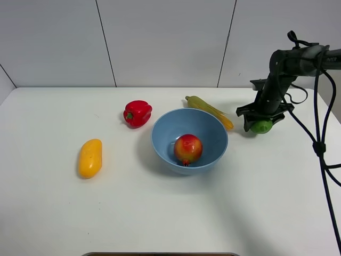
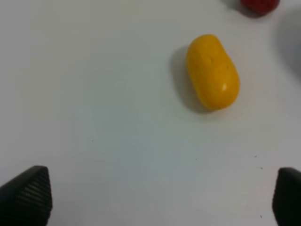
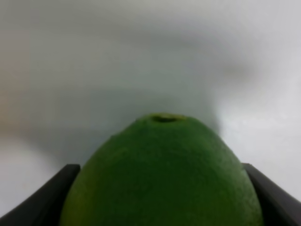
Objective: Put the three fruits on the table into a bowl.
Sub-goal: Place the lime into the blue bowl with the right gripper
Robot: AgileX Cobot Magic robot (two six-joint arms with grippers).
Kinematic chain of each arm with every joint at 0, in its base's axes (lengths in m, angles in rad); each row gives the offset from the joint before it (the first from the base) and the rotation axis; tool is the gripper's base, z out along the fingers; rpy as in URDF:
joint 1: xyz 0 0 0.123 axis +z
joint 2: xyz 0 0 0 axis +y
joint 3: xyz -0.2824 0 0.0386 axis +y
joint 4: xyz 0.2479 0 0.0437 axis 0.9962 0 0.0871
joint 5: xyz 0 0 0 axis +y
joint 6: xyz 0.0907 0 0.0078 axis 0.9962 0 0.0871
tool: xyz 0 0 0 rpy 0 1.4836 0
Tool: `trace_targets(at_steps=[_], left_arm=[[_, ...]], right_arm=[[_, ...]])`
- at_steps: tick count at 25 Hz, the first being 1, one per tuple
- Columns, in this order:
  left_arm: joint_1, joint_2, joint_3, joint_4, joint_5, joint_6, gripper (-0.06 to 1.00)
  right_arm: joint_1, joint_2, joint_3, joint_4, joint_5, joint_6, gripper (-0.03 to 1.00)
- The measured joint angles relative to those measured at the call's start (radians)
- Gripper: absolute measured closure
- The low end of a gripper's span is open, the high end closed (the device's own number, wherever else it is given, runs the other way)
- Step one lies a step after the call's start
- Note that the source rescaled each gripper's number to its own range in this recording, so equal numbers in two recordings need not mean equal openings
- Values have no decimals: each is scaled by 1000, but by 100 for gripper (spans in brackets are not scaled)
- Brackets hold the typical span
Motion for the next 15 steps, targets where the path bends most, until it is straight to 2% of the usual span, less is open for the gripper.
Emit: trace_targets(at_steps=[8, 15], left_arm=[[0, 0, 0, 0, 0, 0, 8], [0, 0, 0, 0, 0, 0, 8]], right_arm=[[29, -135, 0, 32, 55, -9, 97], [153, -267, 0, 42, 106, -28, 97]])
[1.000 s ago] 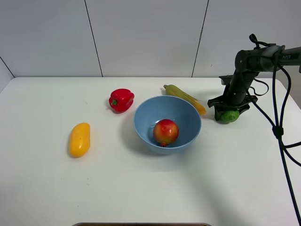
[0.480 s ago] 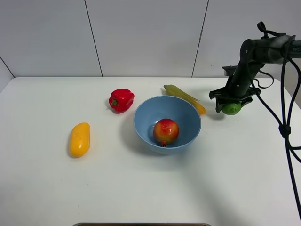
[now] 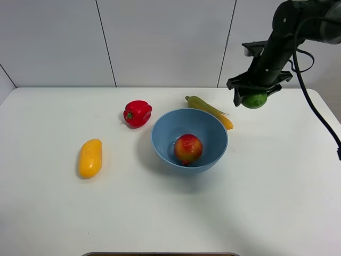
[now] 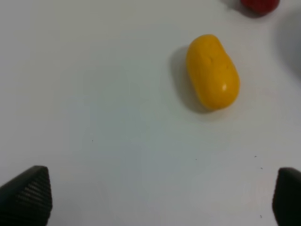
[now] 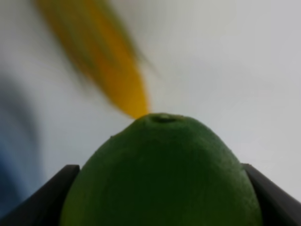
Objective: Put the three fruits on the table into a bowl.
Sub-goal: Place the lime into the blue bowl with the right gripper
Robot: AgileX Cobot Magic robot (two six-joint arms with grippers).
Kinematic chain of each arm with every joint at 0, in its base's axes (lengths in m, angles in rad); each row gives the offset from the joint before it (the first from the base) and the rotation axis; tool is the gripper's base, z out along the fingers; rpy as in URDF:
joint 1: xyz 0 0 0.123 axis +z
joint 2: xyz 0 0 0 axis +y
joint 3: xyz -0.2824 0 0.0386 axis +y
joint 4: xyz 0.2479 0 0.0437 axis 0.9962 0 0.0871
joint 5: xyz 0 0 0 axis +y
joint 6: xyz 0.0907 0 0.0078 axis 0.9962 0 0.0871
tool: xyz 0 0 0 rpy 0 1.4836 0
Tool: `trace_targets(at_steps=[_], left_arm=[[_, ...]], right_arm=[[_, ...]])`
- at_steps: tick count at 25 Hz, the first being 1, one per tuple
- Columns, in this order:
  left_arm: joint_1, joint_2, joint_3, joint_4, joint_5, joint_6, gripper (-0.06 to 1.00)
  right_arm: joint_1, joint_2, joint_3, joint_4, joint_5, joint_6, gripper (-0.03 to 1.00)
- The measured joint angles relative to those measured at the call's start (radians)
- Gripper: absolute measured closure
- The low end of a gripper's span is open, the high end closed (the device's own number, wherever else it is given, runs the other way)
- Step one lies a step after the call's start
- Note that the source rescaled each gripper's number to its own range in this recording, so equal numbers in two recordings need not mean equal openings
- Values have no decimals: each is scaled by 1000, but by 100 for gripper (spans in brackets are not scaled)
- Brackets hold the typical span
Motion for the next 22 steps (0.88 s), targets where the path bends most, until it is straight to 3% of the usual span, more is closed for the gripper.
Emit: trace_targets(at_steps=[8, 12, 22], left_arm=[[0, 0, 0, 0, 0, 0, 8], [0, 0, 0, 0, 0, 0, 8], [0, 0, 0, 0, 0, 0, 8]], right_arm=[[193, -42, 0, 12, 17, -13, 97], [269, -26, 0, 12, -31, -13, 97], [352, 85, 0, 15, -71, -13, 97]])
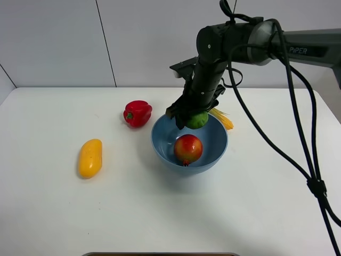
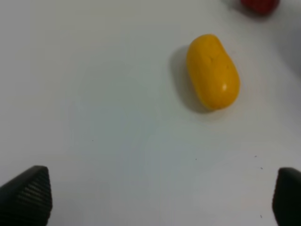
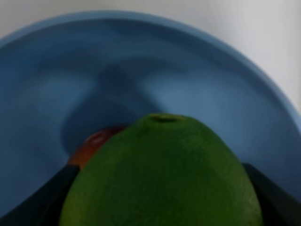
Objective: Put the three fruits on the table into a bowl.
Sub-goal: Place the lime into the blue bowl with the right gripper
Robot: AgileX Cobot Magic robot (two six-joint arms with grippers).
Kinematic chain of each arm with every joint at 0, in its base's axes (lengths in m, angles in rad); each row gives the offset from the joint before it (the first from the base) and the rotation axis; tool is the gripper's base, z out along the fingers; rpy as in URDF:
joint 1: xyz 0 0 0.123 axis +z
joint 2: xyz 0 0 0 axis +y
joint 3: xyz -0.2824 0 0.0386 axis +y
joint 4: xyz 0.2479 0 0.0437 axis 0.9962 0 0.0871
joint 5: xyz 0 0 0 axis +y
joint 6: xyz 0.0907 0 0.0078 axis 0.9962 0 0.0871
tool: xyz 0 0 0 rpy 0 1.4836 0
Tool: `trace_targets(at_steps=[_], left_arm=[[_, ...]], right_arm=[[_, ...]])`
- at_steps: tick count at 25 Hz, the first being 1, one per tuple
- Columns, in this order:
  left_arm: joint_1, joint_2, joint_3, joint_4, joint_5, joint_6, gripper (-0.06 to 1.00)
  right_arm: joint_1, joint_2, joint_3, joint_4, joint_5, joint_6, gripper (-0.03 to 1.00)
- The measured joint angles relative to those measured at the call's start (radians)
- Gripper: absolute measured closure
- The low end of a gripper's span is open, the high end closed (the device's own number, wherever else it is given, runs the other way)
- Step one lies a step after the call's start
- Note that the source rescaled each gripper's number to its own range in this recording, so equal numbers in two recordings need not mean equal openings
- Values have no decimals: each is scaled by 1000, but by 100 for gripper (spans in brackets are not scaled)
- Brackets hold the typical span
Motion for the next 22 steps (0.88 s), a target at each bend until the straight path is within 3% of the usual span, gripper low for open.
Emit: trace_targets(at_steps=[8, 11, 13, 22], left_arm=[[0, 0, 0, 0, 0, 0, 8], [0, 0, 0, 0, 0, 0, 8], [0, 0, 0, 0, 0, 0, 8], [0, 0, 0, 0, 0, 0, 8]], right_arm=[[0, 3, 0, 13, -8, 0, 95], [0, 3, 0, 18, 2, 0, 65], [0, 3, 0, 18, 15, 0, 56], [0, -22, 0, 53, 63, 0, 51]])
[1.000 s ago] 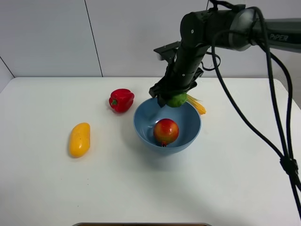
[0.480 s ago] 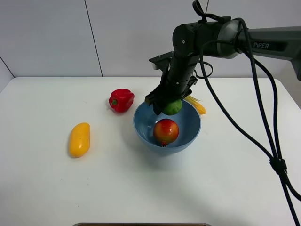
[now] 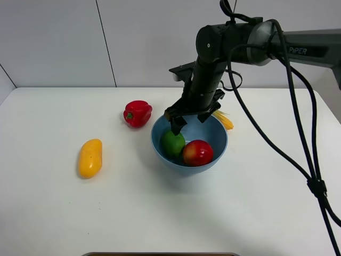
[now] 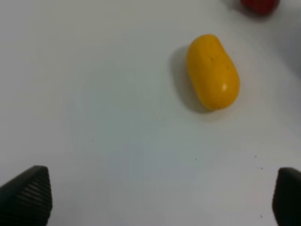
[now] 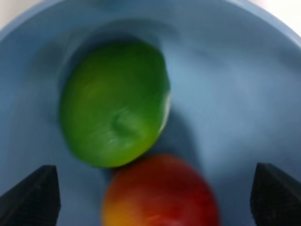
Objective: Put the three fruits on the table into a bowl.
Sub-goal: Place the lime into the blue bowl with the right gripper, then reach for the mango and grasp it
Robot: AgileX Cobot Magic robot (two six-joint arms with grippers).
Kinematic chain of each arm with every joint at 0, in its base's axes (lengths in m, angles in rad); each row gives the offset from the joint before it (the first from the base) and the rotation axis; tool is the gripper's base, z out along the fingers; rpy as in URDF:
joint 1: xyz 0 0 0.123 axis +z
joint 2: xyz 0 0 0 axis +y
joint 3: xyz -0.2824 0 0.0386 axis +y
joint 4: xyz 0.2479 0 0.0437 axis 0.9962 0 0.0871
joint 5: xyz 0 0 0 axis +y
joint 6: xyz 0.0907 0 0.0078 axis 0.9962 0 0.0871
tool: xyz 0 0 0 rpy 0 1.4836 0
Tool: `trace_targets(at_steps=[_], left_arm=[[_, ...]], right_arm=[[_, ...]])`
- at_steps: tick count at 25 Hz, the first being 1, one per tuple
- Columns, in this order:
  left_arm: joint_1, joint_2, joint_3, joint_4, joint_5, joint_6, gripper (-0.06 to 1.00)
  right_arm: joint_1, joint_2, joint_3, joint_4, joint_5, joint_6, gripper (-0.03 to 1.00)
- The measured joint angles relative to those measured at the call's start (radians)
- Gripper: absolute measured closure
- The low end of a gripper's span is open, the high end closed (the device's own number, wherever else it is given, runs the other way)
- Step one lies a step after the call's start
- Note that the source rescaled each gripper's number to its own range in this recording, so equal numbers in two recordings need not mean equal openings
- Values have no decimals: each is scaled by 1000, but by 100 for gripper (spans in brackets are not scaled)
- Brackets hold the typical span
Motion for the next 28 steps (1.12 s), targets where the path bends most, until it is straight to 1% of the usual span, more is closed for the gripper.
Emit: trace_targets(at_steps=[5, 8, 12, 20, 23, 28], left_arm=[[0, 0, 0, 0, 0, 0, 8], [0, 0, 0, 0, 0, 0, 8], [0, 0, 0, 0, 0, 0, 8], [0, 0, 0, 0, 0, 0, 8], [0, 0, 0, 0, 0, 0, 8], [0, 0, 0, 0, 0, 0, 8]], right_arm=[[0, -109, 0, 0, 36, 0, 51], [0, -188, 0, -6, 89, 0, 51], [0, -296, 0, -53, 167, 3, 51], [0, -532, 0, -183, 179, 93, 51], [0, -623, 7, -213, 180, 128, 51], [0, -767, 105, -242, 181, 162, 51]])
